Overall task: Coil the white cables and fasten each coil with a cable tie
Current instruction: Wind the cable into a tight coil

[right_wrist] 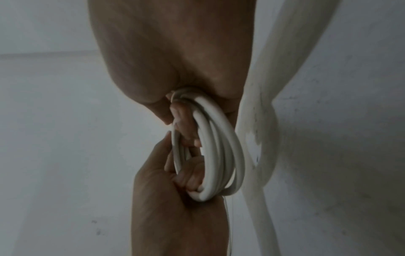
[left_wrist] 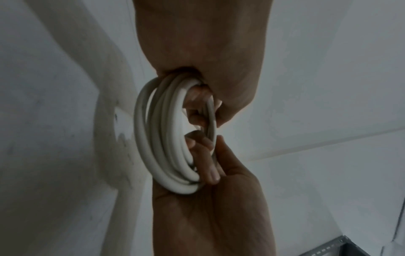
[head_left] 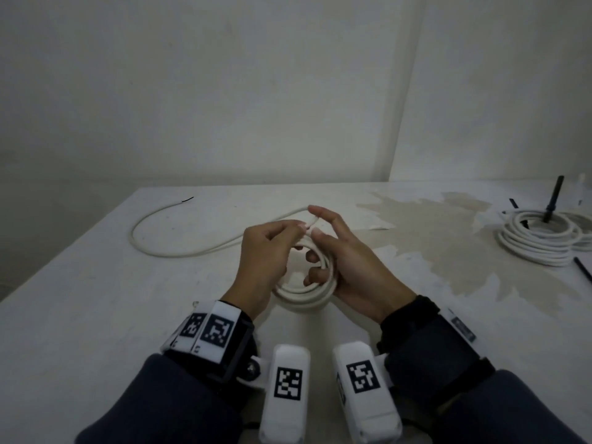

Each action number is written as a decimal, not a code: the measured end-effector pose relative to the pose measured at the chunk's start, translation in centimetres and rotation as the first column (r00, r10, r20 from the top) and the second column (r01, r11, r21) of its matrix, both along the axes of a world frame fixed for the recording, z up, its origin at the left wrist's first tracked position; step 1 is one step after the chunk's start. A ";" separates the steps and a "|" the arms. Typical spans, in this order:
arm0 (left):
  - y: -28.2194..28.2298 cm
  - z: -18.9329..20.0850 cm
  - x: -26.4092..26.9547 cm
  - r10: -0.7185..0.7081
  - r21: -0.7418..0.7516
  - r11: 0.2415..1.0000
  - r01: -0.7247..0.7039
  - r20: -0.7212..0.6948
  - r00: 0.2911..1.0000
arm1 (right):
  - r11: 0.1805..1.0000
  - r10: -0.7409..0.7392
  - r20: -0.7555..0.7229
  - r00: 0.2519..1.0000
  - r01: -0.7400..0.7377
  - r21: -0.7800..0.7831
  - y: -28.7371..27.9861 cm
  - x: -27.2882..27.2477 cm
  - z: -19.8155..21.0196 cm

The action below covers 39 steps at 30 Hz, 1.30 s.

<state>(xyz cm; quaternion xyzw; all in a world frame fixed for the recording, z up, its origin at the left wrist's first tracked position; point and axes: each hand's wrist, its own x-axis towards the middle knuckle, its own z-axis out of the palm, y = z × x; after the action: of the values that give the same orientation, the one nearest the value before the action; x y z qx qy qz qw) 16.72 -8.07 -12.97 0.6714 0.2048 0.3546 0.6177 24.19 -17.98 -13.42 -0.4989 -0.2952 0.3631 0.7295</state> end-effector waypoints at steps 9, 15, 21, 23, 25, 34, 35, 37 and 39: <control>0.4 -0.2 0.0 0.077 0.332 0.942 -0.057 -0.047 0.996 | 0.839 -0.250 0.721 0.646 0.516 -0.171 -1.4 3.4 -0.1; 0.6 0.4 -0.1 0.091 0.373 0.921 -0.108 0.064 0.994 | 0.973 -0.213 0.541 0.813 0.227 0.042 -1.4 3.0 0.6; 0.4 0.4 -0.5 0.096 0.364 0.920 -0.147 0.154 0.983 | 0.999 0.015 0.307 0.952 0.001 -0.051 -1.8 2.1 1.0; 0.3 0.5 -0.6 0.100 0.346 0.925 -0.155 0.173 0.980 | 0.997 0.066 0.111 0.992 -0.063 -0.034 -1.7 1.6 1.1; 0.3 0.5 -0.7 0.111 0.284 0.945 -0.162 0.187 0.976 | 0.994 0.108 -0.081 0.991 -0.108 0.005 -1.6 1.1 1.1; -0.7 0.0 -0.2 0.180 0.012 0.983 -0.186 0.195 0.964 | 0.924 0.381 -0.201 0.902 -0.381 0.045 -1.1 0.5 0.4; -0.9 0.0 -0.1 0.175 -0.038 0.985 -0.171 0.184 0.967 | 0.927 0.375 -0.199 0.906 -0.372 0.054 -1.0 0.3 0.6; -1.1 -0.1 0.1 0.160 -0.104 0.984 -0.144 0.167 0.973 | 0.945 0.327 -0.185 0.927 -0.323 0.054 -0.6 -0.3 0.8; -1.0 -0.2 0.3 0.169 -0.087 0.984 -0.157 0.150 0.974 | 0.967 0.254 -0.186 0.949 -0.250 0.045 -0.1 -0.7 0.9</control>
<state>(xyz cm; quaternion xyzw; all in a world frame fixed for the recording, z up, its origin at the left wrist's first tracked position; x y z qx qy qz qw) 17.03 -9.06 -13.21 0.5988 0.2230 0.4480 0.6253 23.48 -18.07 -12.55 -0.4127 -0.2892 0.4960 0.7071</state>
